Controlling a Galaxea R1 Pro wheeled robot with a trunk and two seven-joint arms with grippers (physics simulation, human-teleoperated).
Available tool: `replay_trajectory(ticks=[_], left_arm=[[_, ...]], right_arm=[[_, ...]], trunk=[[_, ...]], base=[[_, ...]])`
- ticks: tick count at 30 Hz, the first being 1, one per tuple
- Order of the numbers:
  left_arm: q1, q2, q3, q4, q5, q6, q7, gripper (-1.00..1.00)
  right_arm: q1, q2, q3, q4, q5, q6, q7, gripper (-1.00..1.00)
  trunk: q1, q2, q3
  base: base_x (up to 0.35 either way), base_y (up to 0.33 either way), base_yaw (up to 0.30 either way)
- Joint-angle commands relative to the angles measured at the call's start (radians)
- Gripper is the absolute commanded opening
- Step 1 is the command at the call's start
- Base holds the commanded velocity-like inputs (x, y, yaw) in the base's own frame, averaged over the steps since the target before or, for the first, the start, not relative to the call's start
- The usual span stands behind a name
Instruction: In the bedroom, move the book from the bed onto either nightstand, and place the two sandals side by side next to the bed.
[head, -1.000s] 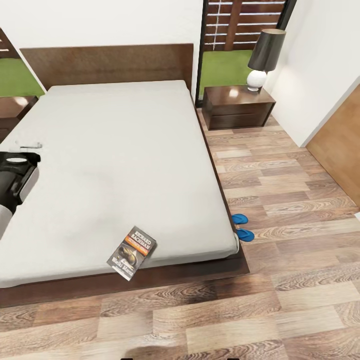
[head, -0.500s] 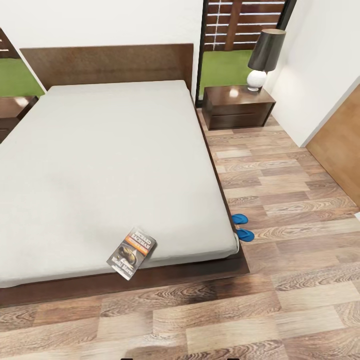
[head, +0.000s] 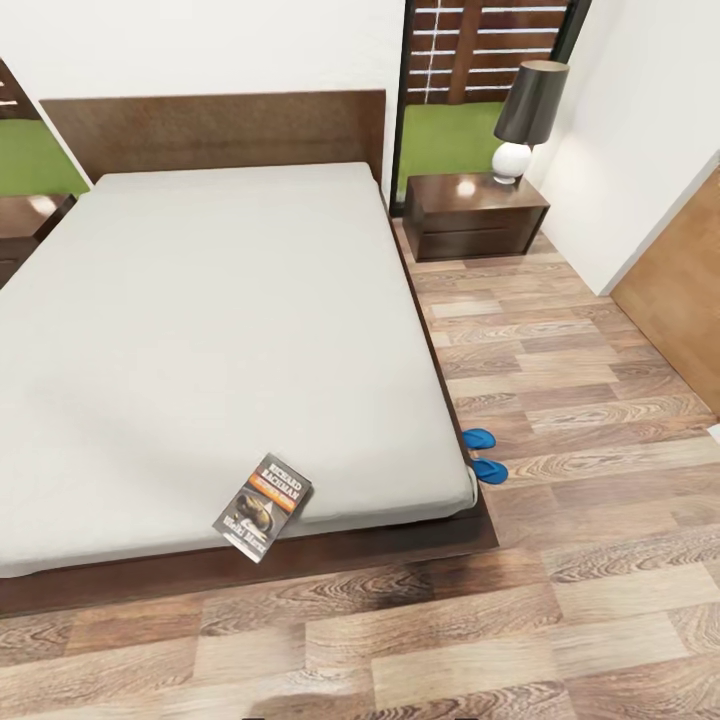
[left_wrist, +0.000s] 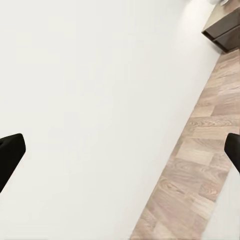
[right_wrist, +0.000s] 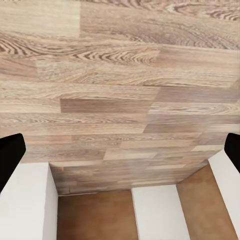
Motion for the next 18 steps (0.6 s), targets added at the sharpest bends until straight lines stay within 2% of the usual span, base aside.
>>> replay_trajectory(ticks=[1, 7, 12, 18], left_arm=[[0.006, 0.005, -0.005, 0.014, -0.006, -0.012, 0.004, 1.00], [0.057, 0.018, -0.005, 0.042, -0.013, -0.034, 0.004, 1.00], [0.133, 0.024, -0.004, 0.054, -0.015, -0.045, 0.005, 1.00], [0.197, 0.027, -0.003, 0.062, -0.017, -0.049, 0.006, 1.00]], right_arm=[[0.000, -0.001, 0.007, 0.000, 0.004, -0.003, 0.000, 1.00], [0.000, -0.003, 0.006, 0.000, 0.004, -0.003, -0.001, 1.00], [0.000, -0.005, 0.002, -0.002, 0.003, -0.003, -0.001, 1.00], [0.000, -0.007, 0.000, -0.006, 0.004, -0.003, -0.001, 1.00]], trunk=[[0.000, 0.000, 0.000], [0.000, 0.000, 0.000], [0.000, 0.000, 0.001], [0.000, 0.000, 0.001]], base=[[0.000, 0.000, -0.013], [0.000, 0.000, -0.008], [0.000, 0.000, -0.003], [0.000, 0.000, 0.000]])
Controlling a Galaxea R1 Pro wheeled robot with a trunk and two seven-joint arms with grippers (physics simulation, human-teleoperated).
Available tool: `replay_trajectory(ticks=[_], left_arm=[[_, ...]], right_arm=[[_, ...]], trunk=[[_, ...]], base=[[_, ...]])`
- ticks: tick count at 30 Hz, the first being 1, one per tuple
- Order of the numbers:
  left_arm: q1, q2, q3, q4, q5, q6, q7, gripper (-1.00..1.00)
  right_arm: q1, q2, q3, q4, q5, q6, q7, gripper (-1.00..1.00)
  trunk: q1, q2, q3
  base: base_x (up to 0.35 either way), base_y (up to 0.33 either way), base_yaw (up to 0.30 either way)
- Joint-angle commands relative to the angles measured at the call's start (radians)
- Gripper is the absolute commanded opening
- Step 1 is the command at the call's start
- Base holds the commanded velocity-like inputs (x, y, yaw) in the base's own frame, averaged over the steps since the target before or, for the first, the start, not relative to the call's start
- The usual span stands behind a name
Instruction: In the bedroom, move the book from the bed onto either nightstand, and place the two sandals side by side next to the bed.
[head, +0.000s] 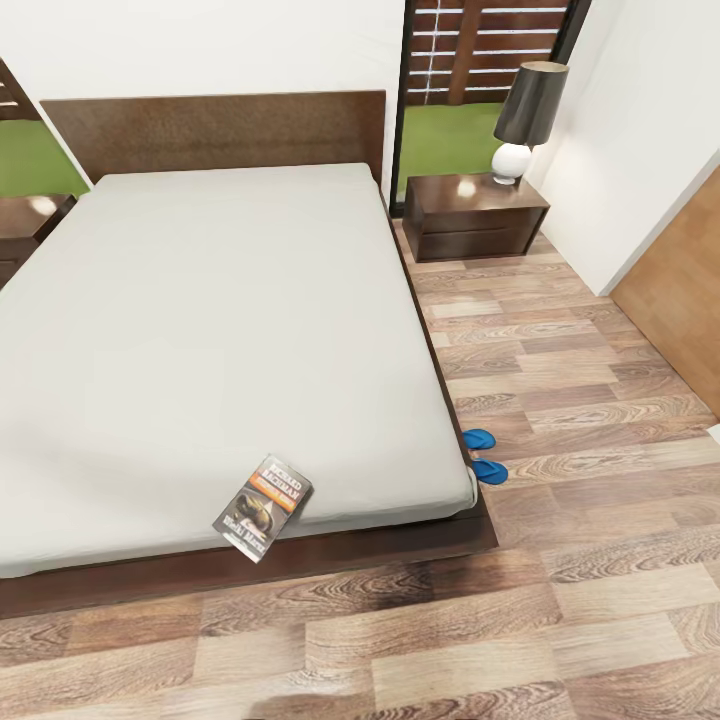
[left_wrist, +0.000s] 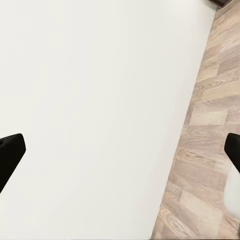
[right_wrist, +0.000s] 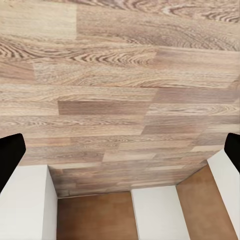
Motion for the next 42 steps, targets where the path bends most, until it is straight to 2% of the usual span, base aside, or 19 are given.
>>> replay_trajectory(ticks=[1, 6, 8, 13, 17, 19, 20, 21, 22, 23, 27, 28, 33, 34, 37, 40, 41, 42], left_arm=[[-0.001, 0.000, -0.003, 0.002, -0.004, -0.002, 0.003, 1.00], [0.075, 0.013, -0.003, 0.006, -0.005, -0.003, 0.010, 1.00], [0.148, 0.029, -0.004, 0.010, -0.006, -0.003, 0.012, 1.00], [0.333, 0.040, -0.003, 0.036, -0.006, -0.007, 0.014, 1.00], [0.525, 0.036, -0.002, 0.049, -0.001, -0.035, 0.015, 1.00], [0.632, 0.022, -0.001, 0.052, 0.001, -0.050, 0.016, 1.00], [0.632, 0.022, -0.001, 0.052, 0.001, -0.050, 0.016, 1.00], [0.737, -0.005, 0.002, 0.054, 0.004, -0.060, 0.016, 1.00], [0.737, -0.005, 0.002, 0.054, 0.004, -0.060, 0.016, 1.00], [0.833, -0.043, 0.004, 0.055, 0.005, -0.067, 0.016, 1.00], [0.981, -0.121, 0.007, 0.056, 0.006, -0.076, 0.011, 1.00], [0.981, -0.121, 0.007, 0.056, 0.006, -0.076, 0.011, 1.00], [1.112, -0.229, 0.008, 0.057, 0.005, -0.107, 0.003, 1.00], [1.112, -0.229, 0.008, 0.057, 0.005, -0.107, 0.003, 1.00], [1.167, -0.297, 0.008, 0.057, 0.004, -0.122, 0.000, 1.00], [1.206, -0.360, 0.007, 0.057, 0.001, -0.129, -0.004, 1.00], [1.216, -0.378, 0.006, 0.057, 0.001, -0.131, -0.005, 1.00], [1.216, -0.378, 0.006, 0.057, 0.001, -0.131, -0.005, 1.00]], right_arm=[[0.000, 0.000, 0.006, 0.001, 0.005, -0.003, 0.000, 1.00], [0.000, -0.001, 0.006, 0.000, 0.005, -0.003, 0.000, 1.00], [0.000, -0.001, 0.006, 0.000, 0.005, -0.003, 0.000, 1.00], [0.000, -0.010, 0.003, 0.000, 0.004, -0.003, 0.000, 1.00], [0.000, -0.022, -0.029, 0.000, 0.004, -0.003, 0.000, 1.00], [0.000, -0.027, -0.054, 0.000, 0.004, -0.003, 0.000, 1.00], [0.000, -0.027, -0.054, 0.000, 0.004, -0.003, 0.000, 1.00], [0.000, -0.033, -0.080, 0.000, 0.004, -0.003, 0.000, 1.00], [0.000, -0.033, -0.080, 0.000, 0.004, -0.003, 0.000, 1.00], [0.000, -0.038, -0.104, -0.003, 0.005, -0.003, -0.001, 1.00], [0.000, -0.048, -0.158, -0.021, 0.004, -0.002, -0.003, 1.00], [0.000, -0.048, -0.158, -0.021, 0.004, -0.002, -0.003, 1.00], [0.000, -0.054, -0.241, -0.050, 0.005, -0.001, -0.005, 1.00], [0.000, -0.054, -0.241, -0.050, 0.005, -0.001, -0.005, 1.00], [0.000, -0.054, -0.267, -0.073, 0.005, -0.001, -0.008, 1.00], [-0.001, -0.051, -0.281, -0.094, 0.005, -0.001, -0.040, 1.00], [-0.001, -0.050, -0.284, -0.100, 0.005, -0.001, -0.059, 1.00], [-0.001, -0.050, -0.284, -0.100, 0.005, -0.001, -0.059, 1.00]], trunk=[[0.000, 0.000, -0.001], [0.000, 0.000, 0.000], [0.000, 0.000, 0.000], [0.000, 0.000, 0.000], [0.000, 0.000, 0.000], [0.000, 0.000, 0.000], [0.000, 0.000, 0.000], [0.000, 0.000, 0.000], [0.000, 0.000, 0.000], [0.000, 0.000, 0.000], [0.000, 0.000, 0.000], [0.000, 0.000, 0.000], [0.000, 0.000, 0.000], [0.000, 0.000, 0.000], [0.000, 0.000, 0.000], [0.000, 0.000, 0.000], [0.000, 0.000, 0.000], [0.000, 0.000, 0.000]], base=[[0.000, 0.000, 0.000], [0.000, 0.000, 0.000], [0.000, 0.000, 0.000], [0.000, 0.000, 0.000], [0.000, 0.000, 0.000], [0.000, 0.000, 0.000], [0.000, 0.000, 0.000], [0.000, 0.000, 0.000], [0.000, 0.000, 0.000], [0.000, 0.000, 0.000], [0.000, 0.000, 0.000], [0.000, 0.000, 0.000], [0.000, 0.000, 0.000], [0.000, 0.000, 0.000], [0.000, 0.000, 0.000], [0.000, 0.000, 0.000], [0.000, 0.000, 0.000], [0.000, 0.000, 0.000]])
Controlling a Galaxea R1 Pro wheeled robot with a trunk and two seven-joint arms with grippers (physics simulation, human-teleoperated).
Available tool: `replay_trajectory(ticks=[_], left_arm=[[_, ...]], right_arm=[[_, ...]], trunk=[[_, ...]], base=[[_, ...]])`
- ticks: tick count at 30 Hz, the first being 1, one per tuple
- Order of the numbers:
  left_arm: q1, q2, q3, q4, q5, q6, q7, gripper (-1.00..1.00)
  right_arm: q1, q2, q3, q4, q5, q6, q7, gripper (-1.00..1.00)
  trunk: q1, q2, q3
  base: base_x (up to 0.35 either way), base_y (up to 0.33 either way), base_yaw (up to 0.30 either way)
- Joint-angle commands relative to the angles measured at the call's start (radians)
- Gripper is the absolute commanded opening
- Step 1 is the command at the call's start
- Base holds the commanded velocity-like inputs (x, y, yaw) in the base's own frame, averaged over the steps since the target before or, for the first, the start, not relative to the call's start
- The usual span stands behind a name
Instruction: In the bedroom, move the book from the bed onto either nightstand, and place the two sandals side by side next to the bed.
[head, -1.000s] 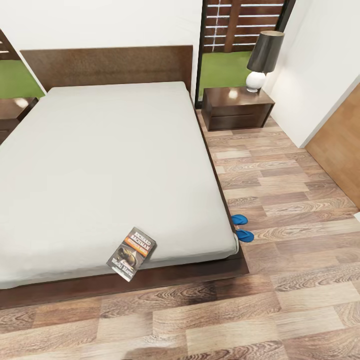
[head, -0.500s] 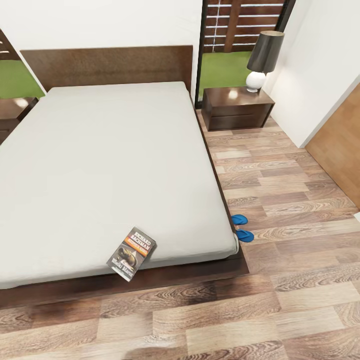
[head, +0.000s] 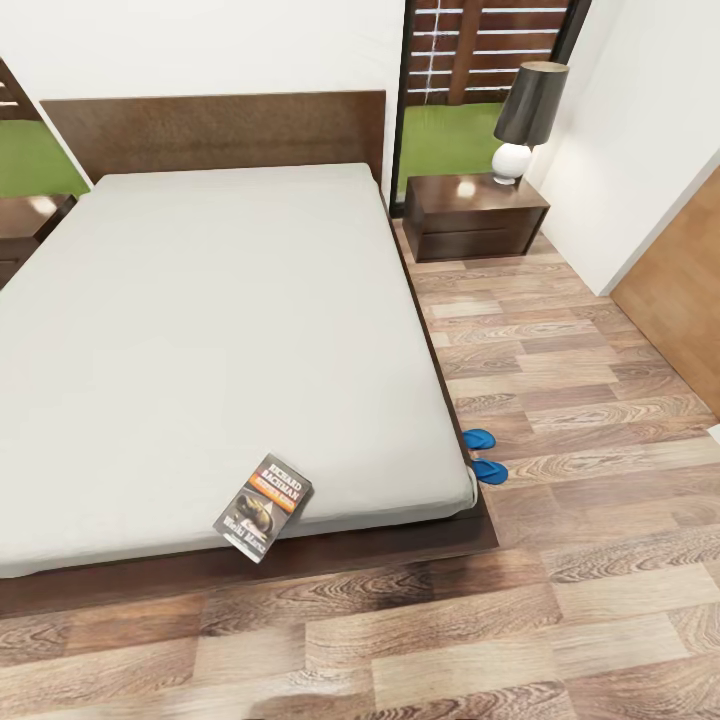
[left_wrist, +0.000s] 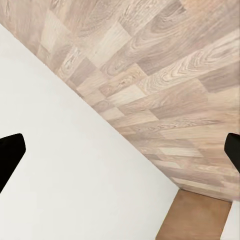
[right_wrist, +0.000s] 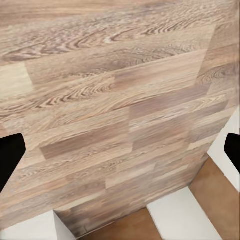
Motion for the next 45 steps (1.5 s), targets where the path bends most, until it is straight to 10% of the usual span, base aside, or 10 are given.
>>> replay_trajectory(ticks=[1, 14, 45], left_arm=[[0.009, -0.016, -0.003, -0.002, -0.004, 0.000, 0.003, 1.00], [0.037, -0.098, 0.002, -0.002, -0.001, -0.006, -0.068, 1.00], [0.039, -0.150, 0.004, -0.004, 0.004, -0.006, -0.100, 1.00]], right_arm=[[-0.001, 0.001, -0.011, -0.004, 0.010, -0.004, -0.021, 1.00], [-0.017, 0.048, -0.090, -0.091, 0.005, -0.004, -0.122, 1.00], [-0.193, 0.073, -0.121, -0.101, 0.006, 0.003, -0.126, 1.00]], trunk=[[0.000, 0.000, 0.000], [0.000, 0.000, 0.000], [0.000, 0.000, 0.000]], base=[[0.000, 0.000, 0.000], [0.000, 0.167, 0.000], [0.000, 0.052, 0.000]])
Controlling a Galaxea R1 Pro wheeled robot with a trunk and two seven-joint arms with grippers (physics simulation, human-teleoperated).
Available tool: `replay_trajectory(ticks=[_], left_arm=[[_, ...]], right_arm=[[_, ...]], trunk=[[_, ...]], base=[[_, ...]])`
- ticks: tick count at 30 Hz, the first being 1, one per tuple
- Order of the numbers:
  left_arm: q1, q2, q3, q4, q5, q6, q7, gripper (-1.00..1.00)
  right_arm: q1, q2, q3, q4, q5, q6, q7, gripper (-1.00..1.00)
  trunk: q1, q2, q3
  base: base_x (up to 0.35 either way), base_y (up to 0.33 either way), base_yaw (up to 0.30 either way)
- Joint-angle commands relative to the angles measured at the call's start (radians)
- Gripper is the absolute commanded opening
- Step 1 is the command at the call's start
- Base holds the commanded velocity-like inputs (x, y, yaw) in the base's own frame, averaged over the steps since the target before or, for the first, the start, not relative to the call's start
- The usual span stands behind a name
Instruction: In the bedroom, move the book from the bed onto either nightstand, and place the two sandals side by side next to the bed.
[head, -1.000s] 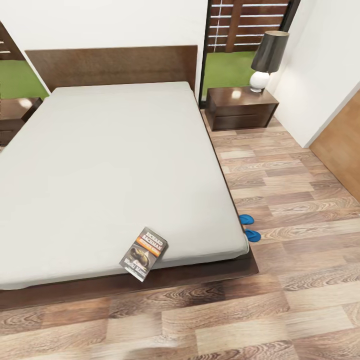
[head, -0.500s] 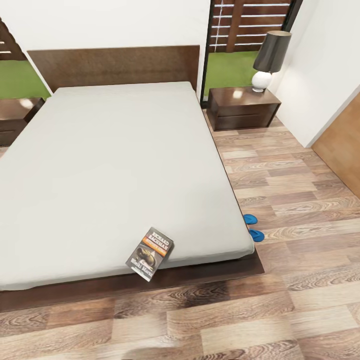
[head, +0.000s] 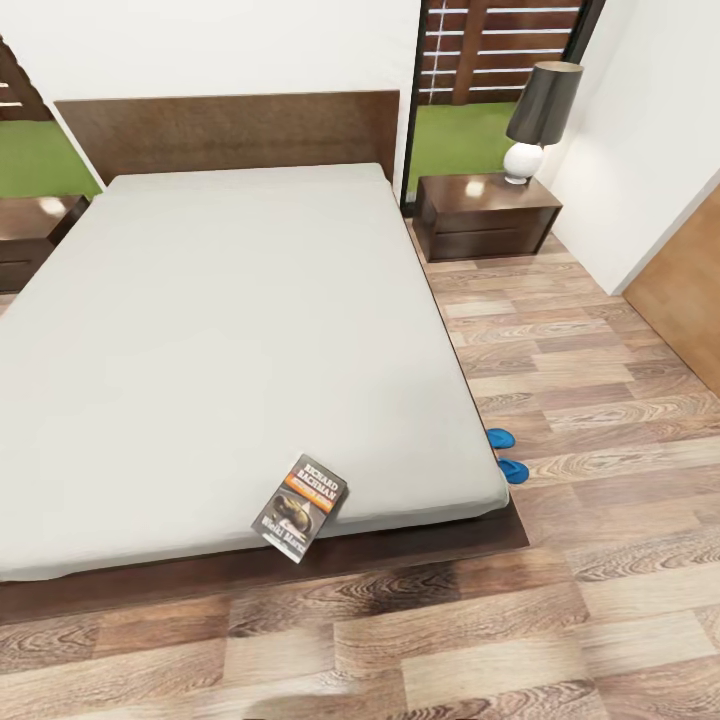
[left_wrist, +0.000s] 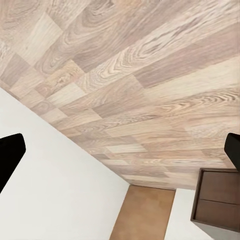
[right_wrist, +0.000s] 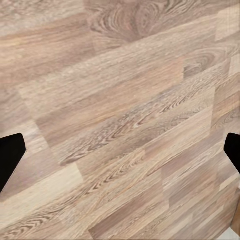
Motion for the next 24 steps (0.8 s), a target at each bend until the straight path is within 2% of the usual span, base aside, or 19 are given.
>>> replay_trajectory(ticks=[1, 8, 11, 14, 18, 24], left_arm=[[0.001, 0.000, -0.005, -0.002, -0.003, 0.001, 0.006, 1.00], [0.001, -0.001, -0.005, -0.002, -0.002, 0.001, 0.006, 1.00], [0.001, -0.003, -0.005, -0.002, -0.002, 0.001, 0.006, 1.00], [0.001, -0.003, -0.006, -0.002, -0.002, 0.001, 0.006, 1.00], [0.001, -0.003, -0.006, -0.002, -0.003, 0.001, 0.006, 1.00], [0.001, -0.004, -0.006, -0.002, -0.003, 0.001, 0.006, 1.00]], right_arm=[[-0.003, 0.002, -0.008, 0.002, 0.010, -0.002, 0.001, 1.00], [-0.009, 0.003, -0.008, 0.001, 0.010, 0.001, 0.025, 1.00], [-0.014, -0.001, -0.018, 0.005, 0.009, 0.003, 0.064, 1.00], [-0.015, -0.005, -0.049, 0.005, 0.010, 0.004, 0.125, 1.00], [-0.017, -0.008, -0.090, 0.002, 0.012, 0.007, 0.243, 1.00], [-0.026, -0.004, -0.112, -0.040, 0.012, 0.010, 0.339, 1.00]], trunk=[[0.000, 0.000, 0.000], [0.000, 0.000, 0.000], [0.000, 0.000, 0.000], [0.000, 0.000, 0.000], [0.000, 0.000, 0.000], [0.000, 0.000, 0.000]], base=[[0.000, 0.000, 0.000], [0.000, 0.000, 0.000], [0.000, 0.000, 0.000], [0.000, 0.000, 0.000], [0.000, 0.000, 0.000], [0.000, 0.000, 0.000]])
